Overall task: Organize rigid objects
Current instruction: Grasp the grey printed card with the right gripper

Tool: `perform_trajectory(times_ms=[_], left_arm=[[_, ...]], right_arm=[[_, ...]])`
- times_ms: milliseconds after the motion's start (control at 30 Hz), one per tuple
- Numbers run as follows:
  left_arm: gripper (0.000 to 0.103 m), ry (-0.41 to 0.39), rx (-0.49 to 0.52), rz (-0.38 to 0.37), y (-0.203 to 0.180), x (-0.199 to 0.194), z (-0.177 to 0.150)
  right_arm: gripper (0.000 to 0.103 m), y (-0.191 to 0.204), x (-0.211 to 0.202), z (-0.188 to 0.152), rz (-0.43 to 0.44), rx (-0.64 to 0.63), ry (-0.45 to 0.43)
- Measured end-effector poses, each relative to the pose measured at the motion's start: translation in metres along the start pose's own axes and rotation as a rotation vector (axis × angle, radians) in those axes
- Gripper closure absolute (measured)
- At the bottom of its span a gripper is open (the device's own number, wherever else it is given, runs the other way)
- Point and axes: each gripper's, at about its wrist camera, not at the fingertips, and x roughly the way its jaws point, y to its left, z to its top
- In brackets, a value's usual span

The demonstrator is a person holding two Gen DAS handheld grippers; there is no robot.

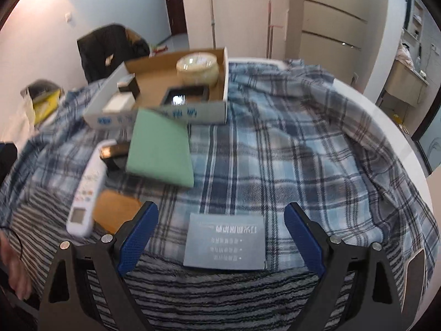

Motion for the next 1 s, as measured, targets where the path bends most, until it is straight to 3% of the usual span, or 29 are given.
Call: perform_trajectory(times_ms=[233, 433, 500, 600, 733, 900, 1000], left_arm=[[0.0, 0.027, -0.046, 0.019, 0.01, 0.005, -0.002], [0.0, 0.03, -0.041, 0.022, 0.008, 0.007, -0.003], [0.0, 0.032, -0.043, 0.022, 0.008, 0.007, -0.003], [0.0, 0.036, -0.05, 0.027, 0.01, 0.007, -0.003], [0.0, 0.047, -0.056, 0.035, 0.012, 0.009, -0.002], [0.0, 0.046, -0.056, 0.037, 0.013, 0.01, -0.002], [0.0, 0.051, -0.056, 0.037, 0.013, 0.01, -0.002]], right_arm=[[0.011, -0.001, 0.008, -0.005, -0.016, 0.004, 0.037], [0.013, 0.012, 0.011, -0.009, -0.053, -0.065, 0.046], [0.02, 0.012, 0.012, -0.01, -0.07, -0.068, 0.05], [0.04, 0.009, 0.014, -0.011, -0.08, -0.058, 0.061], [0.041, 0.009, 0.01, -0.01, -0.039, -0.053, 0.042], [0.04, 0.006, -0.007, -0.007, -0.022, -0.036, -0.049], [0.04, 0.008, -0.004, -0.007, -0.008, -0.046, -0.026]])
